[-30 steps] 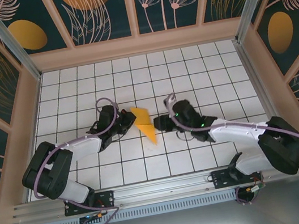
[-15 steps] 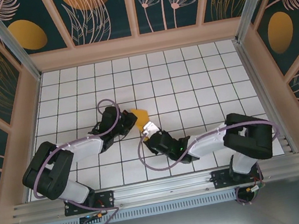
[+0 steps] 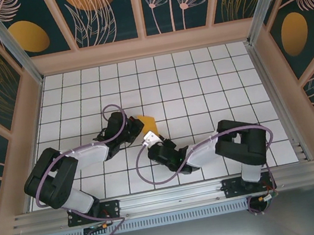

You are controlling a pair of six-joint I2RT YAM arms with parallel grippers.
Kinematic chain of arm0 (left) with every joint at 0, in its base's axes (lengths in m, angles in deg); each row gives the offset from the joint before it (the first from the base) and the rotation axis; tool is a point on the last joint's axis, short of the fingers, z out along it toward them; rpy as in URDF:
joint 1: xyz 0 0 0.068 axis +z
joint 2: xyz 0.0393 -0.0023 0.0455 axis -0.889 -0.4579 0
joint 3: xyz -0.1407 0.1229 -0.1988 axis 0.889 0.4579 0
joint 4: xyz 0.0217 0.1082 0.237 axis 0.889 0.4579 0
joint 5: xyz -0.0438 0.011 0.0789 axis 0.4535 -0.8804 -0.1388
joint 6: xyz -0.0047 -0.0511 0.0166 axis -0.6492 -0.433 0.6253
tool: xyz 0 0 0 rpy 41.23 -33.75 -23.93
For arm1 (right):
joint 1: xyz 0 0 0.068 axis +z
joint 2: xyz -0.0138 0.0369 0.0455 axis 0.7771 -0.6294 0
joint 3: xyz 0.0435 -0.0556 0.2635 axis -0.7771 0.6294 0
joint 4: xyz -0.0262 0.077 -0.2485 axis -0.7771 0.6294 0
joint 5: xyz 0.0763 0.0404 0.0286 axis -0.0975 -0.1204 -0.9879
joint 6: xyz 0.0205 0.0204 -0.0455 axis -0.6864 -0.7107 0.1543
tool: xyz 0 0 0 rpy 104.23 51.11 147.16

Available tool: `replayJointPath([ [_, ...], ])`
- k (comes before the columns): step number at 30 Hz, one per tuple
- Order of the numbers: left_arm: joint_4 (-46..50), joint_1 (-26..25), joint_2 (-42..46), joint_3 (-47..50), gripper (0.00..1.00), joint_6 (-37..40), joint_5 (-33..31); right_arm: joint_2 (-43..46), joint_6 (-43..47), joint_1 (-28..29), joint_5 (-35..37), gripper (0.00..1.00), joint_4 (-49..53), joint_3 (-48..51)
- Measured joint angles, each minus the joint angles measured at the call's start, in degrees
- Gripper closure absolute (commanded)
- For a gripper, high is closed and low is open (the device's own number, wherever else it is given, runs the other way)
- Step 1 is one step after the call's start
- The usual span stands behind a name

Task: Fold a paper plane with a square sheet of paper (pick it up from the middle)
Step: Fold the wing for the fifth time at the center of the table.

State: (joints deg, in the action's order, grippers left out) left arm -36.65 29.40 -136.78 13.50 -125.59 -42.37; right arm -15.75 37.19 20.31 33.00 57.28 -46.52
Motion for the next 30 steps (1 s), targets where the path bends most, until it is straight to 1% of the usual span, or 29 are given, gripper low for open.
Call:
replayJointPath([
  [5, 0.17, 0.0, 0.0, 0.0, 0.92, 0.0, 0.0, -0.37, 0.2, 0.0, 1.36, 0.77, -0.09, -0.02],
  [10, 0.28, 0.0, 0.0, 0.0, 0.92, 0.0, 0.0, -0.52, -0.02, 0.0, 1.7, 0.79, -0.11, -0.02],
  [14, 0.42, 0.0, 0.0, 0.02, 0.88, -0.02, 0.0, -0.52, -0.44, 0.0, 1.68, 0.87, -0.11, -0.02],
  [16, 0.46, 0.0, 0.0, 0.02, 0.82, -0.07, 0.0, -0.52, -0.52, 0.0, 1.68, 0.92, -0.11, -0.02],
  [17, 0.55, 0.0, 0.02, 0.0, 0.77, -0.13, 0.0, -0.52, -0.66, 0.0, 1.7, 0.94, -0.11, -0.02],
  [20, 2.05, 0.0, 0.24, -0.04, 0.57, 0.11, -0.48, -0.52, -0.9, -0.02, 1.46, 0.97, -0.24, 0.0],
  [23, 4.72, 0.02, 1.01, -0.28, 0.42, 0.7, -1.66, -0.33, -0.63, -0.07, 0.55, 0.97, -1.57, 1.03],
  [26, 5.84, 0.81, 1.31, -0.33, 0.4, 0.96, -1.25, -0.09, -0.2, -0.07, -0.57, 0.97, -2.64, 2.69],
  [30, 6.4, 2.01, 0.44, -1.18, 0.42, 1.36, 0.28, -0.09, 0.26, -0.13, -1.64, 0.97, -3.04, 3.39],
])
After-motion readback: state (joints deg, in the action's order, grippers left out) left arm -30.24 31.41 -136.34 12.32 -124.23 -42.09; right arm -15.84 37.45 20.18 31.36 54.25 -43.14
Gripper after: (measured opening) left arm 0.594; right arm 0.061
